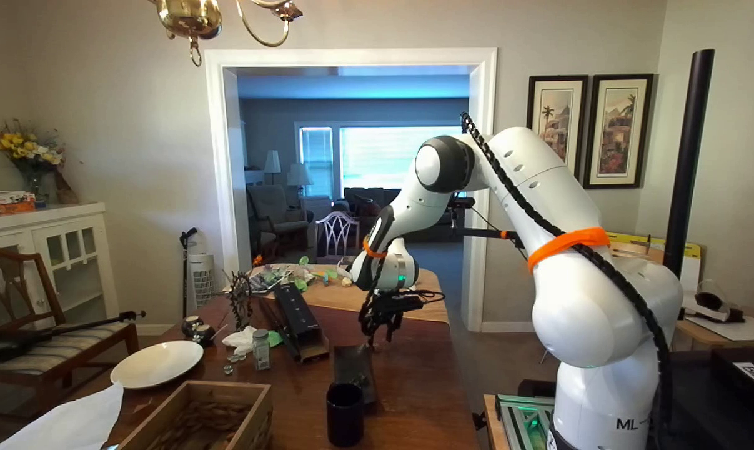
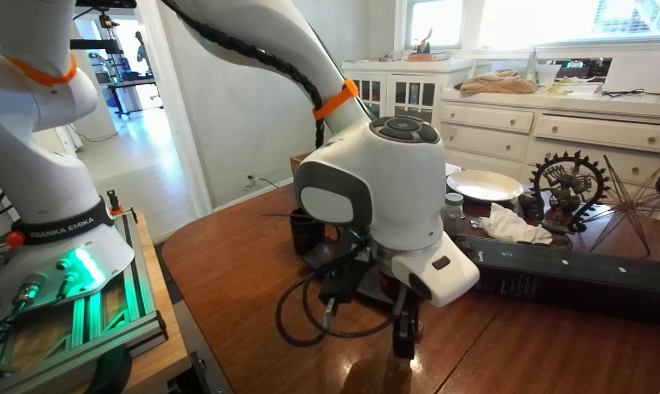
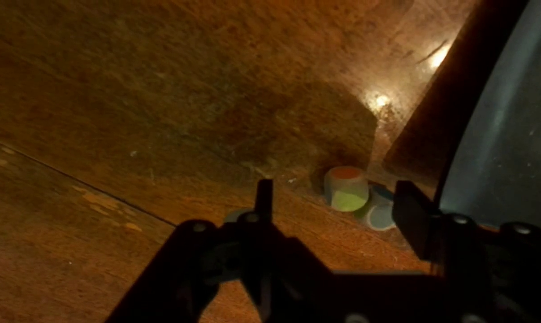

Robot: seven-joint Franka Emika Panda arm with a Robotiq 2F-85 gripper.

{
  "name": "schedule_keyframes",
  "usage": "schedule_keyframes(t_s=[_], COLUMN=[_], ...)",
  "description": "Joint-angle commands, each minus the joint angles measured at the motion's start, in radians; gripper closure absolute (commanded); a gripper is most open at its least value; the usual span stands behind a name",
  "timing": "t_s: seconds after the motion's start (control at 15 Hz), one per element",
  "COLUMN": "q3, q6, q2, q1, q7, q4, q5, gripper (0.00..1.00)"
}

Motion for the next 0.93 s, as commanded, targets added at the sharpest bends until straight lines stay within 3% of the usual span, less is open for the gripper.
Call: schedule_keyframes(t_s=[0.0,0.2,0.4,0.47,0.67,0.87], q3=[-0.011,-0.016,-0.020,-0.022,-0.024,-0.028], q6=[0.006,0.006,0.006,0.005,0.001,0.002], q2=[0.012,0.013,0.012,0.011,0.011,0.013], q1=[0.007,0.005,0.004,0.003,0.001,-0.001], q7=[-0.002,-0.005,-0.006,-0.006,-0.007,-0.009], q4=[-0.003,-0.004,-0.003,-0.003,-0.002,-0.003], q5=[-0.004,-0.007,-0.009,-0.010,-0.009,-0.009], gripper=[0.62,0.83,0.88,0.86,0.56,0.35])
